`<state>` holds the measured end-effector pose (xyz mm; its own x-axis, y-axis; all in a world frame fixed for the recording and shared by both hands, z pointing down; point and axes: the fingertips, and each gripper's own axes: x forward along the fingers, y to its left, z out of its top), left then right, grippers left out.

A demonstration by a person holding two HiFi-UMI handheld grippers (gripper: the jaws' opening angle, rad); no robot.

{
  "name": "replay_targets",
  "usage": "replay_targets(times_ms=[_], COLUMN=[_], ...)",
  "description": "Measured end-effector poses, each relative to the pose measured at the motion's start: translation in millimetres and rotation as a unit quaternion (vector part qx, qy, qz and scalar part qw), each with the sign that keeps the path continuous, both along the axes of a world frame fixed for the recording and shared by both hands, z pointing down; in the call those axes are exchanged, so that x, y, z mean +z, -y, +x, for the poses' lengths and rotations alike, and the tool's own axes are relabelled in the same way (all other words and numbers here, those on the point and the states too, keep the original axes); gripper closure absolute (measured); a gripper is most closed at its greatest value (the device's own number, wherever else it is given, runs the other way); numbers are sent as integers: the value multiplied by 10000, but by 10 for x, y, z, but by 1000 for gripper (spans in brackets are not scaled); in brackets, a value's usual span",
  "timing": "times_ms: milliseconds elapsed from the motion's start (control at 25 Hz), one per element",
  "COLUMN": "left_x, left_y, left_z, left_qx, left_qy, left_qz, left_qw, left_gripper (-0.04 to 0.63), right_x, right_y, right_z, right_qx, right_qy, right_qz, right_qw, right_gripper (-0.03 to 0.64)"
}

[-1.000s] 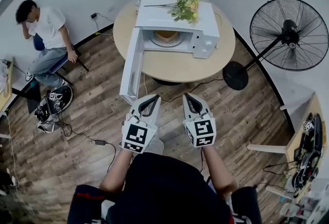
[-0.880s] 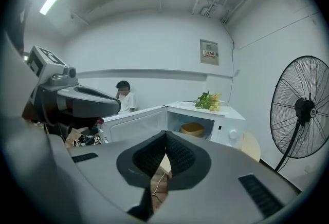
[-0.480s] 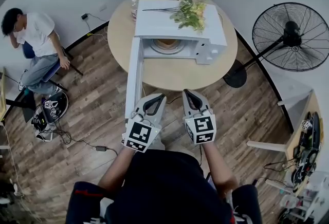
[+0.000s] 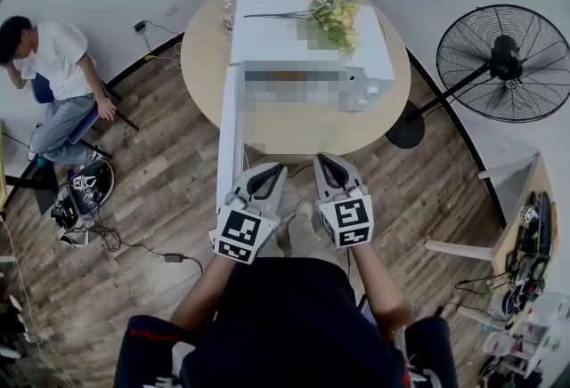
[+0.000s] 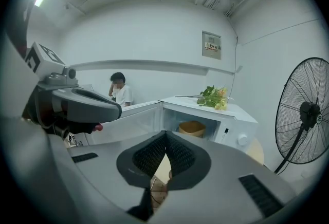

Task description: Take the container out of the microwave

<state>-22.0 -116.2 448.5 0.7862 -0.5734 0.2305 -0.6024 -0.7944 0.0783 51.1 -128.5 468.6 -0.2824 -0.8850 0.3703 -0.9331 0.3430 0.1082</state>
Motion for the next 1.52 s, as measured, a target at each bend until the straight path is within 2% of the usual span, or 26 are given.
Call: replay_targets(times_ms=[120, 320, 400, 560, 840, 920, 1080, 1280, 1520], left_x=[70, 215, 212, 215, 231, 256, 311, 395, 493], left_y=[62, 157, 192, 364, 783, 873, 994, 1036, 1059], left_z=[26, 107, 222, 418, 464, 459, 445, 415, 296], left_qx=[-111, -436, -330, -311, -848, -1005, -1268, -1479, -1733], left_qy=[-27, -45, -73, 192, 241, 268, 319, 380, 429], left_qz=[-174, -692, -654, -340, -346, -376, -450, -562, -720], left_qw=[9998, 9966, 9973, 9988, 9955, 9939, 9904, 9867, 9813], left_gripper=[581, 581, 581, 581, 581, 581, 581, 581, 581], right_x=[38, 111, 147, 196, 305, 377, 656, 1043, 1375], right_y=[83, 262, 373, 590, 979, 1086, 1241, 1428, 1706], right_z=[31, 99, 159, 237, 348, 370, 335, 287, 277], right_qx=[-55, -223, -294, -510, -1001, -1179, -1804, -2290, -2509], right_qy=[-4, 43, 65, 100, 29, -125, -1001, -1476, -1982], right_qz=[-23, -120, -156, -235, -354, -444, -815, -1172, -1449], right_qw=[10000, 9997, 9994, 9984, 9943, 9920, 9751, 9550, 9364], right_gripper=[611, 611, 611, 611, 611, 611, 611, 611, 609])
